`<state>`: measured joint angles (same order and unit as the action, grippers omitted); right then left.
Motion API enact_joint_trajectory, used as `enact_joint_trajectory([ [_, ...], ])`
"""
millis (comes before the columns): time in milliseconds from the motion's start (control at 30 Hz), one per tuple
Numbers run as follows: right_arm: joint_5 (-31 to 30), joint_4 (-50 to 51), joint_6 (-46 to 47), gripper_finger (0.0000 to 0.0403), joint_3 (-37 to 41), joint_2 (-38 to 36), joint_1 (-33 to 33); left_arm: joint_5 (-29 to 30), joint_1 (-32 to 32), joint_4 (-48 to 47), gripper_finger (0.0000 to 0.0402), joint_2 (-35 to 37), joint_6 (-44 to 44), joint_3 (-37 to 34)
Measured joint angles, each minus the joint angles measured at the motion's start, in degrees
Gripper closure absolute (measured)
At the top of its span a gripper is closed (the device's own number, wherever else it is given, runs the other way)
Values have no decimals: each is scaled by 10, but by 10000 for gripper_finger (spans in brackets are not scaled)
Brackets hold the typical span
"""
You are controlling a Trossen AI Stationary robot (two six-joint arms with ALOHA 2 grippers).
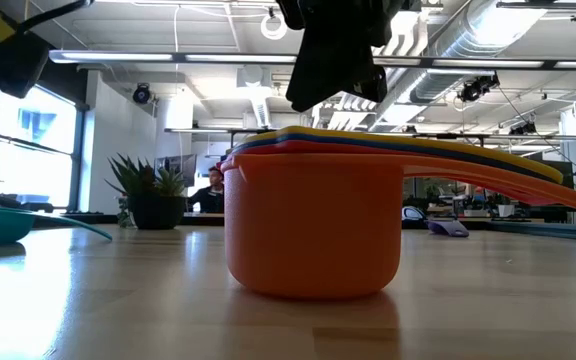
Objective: Nest measuring cups in basket
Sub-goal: Stack the green measuring cup on the yellow measuring cup
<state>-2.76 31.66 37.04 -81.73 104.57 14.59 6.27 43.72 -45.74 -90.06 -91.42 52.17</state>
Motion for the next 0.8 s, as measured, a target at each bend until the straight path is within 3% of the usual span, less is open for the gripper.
enact_joint_trajectory([
  [300,0,0,0,352,0,0,0,-6,-9,11,284,-25,0,0],
  [633,0,1,0,352,0,0,0,-6,-22,14,391,-28,1,0],
  [800,0,3,0,352,0,0,0,-6,-23,29,389,-28,-1,0],
])
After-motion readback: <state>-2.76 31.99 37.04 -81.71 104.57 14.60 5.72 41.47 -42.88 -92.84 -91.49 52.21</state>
